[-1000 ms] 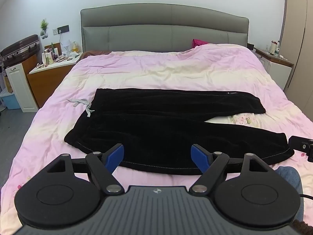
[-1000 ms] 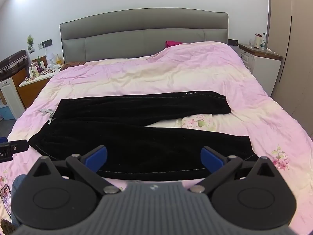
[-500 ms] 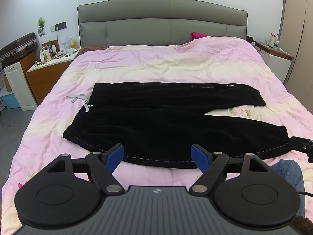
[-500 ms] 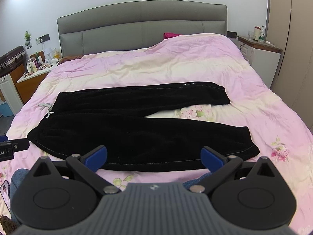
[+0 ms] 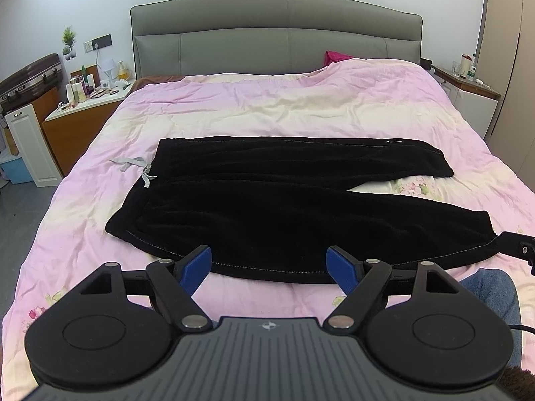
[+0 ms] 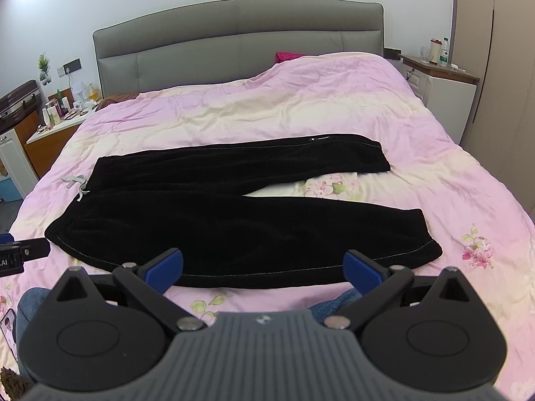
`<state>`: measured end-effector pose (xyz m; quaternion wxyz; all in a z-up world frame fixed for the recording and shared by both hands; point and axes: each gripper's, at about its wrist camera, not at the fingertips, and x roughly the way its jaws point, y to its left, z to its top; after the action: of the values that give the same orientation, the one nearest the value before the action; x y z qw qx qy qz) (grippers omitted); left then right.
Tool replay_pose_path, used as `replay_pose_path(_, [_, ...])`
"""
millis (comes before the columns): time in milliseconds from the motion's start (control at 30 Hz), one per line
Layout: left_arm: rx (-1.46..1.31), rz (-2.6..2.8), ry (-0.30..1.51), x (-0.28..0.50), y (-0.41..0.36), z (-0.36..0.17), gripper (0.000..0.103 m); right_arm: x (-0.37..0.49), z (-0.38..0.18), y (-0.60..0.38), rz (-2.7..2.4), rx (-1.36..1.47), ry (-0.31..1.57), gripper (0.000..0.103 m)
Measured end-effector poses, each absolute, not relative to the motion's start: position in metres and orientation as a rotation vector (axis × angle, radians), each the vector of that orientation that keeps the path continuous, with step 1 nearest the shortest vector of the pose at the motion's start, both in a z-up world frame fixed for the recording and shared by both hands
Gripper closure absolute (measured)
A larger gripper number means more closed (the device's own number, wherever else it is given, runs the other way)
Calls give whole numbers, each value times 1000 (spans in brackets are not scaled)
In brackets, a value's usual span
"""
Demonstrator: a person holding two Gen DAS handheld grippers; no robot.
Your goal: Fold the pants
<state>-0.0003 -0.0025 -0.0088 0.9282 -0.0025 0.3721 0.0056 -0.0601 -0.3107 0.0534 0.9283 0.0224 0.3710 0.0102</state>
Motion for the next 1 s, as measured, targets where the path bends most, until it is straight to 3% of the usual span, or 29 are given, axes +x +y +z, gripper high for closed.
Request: replay_pose_path(1000, [-7, 13, 756, 1, -3, -6, 12, -65, 54, -311, 14, 44, 753, 5])
